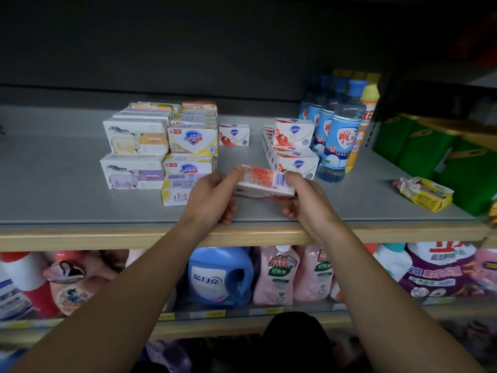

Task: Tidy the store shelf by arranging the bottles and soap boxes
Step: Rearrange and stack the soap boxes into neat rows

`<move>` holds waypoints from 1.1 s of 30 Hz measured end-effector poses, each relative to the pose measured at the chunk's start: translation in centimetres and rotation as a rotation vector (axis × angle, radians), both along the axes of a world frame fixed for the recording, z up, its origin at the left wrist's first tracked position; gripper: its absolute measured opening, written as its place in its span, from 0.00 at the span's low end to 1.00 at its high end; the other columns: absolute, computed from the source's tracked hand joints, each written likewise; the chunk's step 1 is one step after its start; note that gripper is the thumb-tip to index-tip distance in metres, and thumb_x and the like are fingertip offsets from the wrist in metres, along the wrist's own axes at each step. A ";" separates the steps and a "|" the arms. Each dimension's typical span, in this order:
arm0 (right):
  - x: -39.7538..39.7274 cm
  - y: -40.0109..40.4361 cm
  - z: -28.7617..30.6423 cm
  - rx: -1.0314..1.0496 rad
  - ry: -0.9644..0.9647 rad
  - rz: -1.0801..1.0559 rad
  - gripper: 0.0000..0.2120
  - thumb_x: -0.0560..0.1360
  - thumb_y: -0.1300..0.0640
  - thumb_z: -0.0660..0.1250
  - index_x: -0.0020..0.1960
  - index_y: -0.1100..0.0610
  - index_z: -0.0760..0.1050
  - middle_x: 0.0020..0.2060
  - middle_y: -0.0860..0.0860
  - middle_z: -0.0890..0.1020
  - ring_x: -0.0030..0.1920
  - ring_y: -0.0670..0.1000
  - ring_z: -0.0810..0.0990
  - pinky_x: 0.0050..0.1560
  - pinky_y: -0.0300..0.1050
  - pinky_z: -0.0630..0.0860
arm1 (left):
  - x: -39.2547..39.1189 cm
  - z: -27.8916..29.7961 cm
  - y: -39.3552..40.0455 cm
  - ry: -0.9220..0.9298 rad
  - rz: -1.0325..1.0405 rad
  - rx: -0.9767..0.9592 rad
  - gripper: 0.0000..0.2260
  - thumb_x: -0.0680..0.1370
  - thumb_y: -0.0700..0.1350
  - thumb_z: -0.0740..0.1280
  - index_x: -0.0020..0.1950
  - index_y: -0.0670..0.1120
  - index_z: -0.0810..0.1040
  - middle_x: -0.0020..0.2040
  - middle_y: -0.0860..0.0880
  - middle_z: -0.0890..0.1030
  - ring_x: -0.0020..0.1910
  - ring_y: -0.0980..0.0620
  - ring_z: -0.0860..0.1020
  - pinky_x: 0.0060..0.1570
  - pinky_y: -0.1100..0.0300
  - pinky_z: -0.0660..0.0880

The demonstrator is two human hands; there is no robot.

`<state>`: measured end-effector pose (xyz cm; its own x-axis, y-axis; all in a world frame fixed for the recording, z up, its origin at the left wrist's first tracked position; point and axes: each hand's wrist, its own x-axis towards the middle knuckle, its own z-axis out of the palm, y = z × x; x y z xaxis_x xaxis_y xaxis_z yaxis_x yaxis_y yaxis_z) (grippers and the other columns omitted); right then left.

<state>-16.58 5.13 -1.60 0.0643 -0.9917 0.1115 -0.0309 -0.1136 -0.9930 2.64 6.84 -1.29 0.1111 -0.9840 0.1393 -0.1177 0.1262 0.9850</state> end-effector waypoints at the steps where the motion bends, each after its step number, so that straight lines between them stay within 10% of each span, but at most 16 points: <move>1: -0.2 -0.2 -0.2 -0.009 -0.053 0.032 0.11 0.69 0.45 0.65 0.43 0.47 0.84 0.38 0.52 0.83 0.31 0.48 0.77 0.30 0.40 0.73 | 0.1 0.0 0.0 0.034 -0.008 0.007 0.33 0.66 0.72 0.62 0.46 0.42 0.78 0.28 0.45 0.79 0.23 0.49 0.76 0.24 0.61 0.73; 9: -1.3 -0.8 -1.7 -0.211 0.005 0.184 0.33 0.61 0.59 0.70 0.65 0.44 0.75 0.62 0.46 0.81 0.60 0.55 0.81 0.62 0.57 0.76 | 0.3 -0.4 -0.6 0.126 -0.078 -0.016 0.10 0.76 0.52 0.71 0.48 0.46 0.83 0.43 0.45 0.84 0.33 0.47 0.82 0.34 0.56 0.80; 14: -1.5 -1.2 -2.0 -0.245 0.002 0.155 0.43 0.60 0.63 0.72 0.69 0.33 0.66 0.65 0.42 0.76 0.59 0.46 0.81 0.55 0.44 0.78 | 0.6 -0.5 -0.5 0.086 -0.130 -0.024 0.08 0.78 0.48 0.69 0.51 0.44 0.81 0.42 0.47 0.84 0.26 0.49 0.78 0.27 0.59 0.76; 19: -0.8 -1.0 -1.9 -0.241 0.071 0.093 0.31 0.67 0.55 0.72 0.69 0.46 0.70 0.61 0.48 0.80 0.57 0.48 0.82 0.54 0.41 0.78 | 1.0 -0.4 0.3 0.287 -0.209 -0.118 0.08 0.78 0.37 0.67 0.56 0.45 0.79 0.43 0.47 0.83 0.31 0.48 0.81 0.32 0.58 0.80; 24: -0.1 -0.5 -1.5 -0.262 0.186 0.025 0.17 0.73 0.37 0.62 0.61 0.36 0.74 0.60 0.42 0.81 0.62 0.45 0.78 0.67 0.56 0.73 | 0.9 -0.3 1.0 0.320 -0.216 -0.190 0.10 0.78 0.36 0.66 0.57 0.46 0.79 0.48 0.48 0.82 0.37 0.42 0.82 0.41 0.51 0.82; 33: -0.6 0.3 -1.5 -0.384 0.228 0.068 0.21 0.73 0.72 0.70 0.59 0.51 0.78 0.58 0.45 0.82 0.58 0.46 0.81 0.61 0.45 0.77 | 0.9 -0.6 1.2 0.001 -0.139 -0.315 0.12 0.73 0.34 0.73 0.54 0.45 0.79 0.62 0.50 0.78 0.46 0.52 0.83 0.49 0.50 0.81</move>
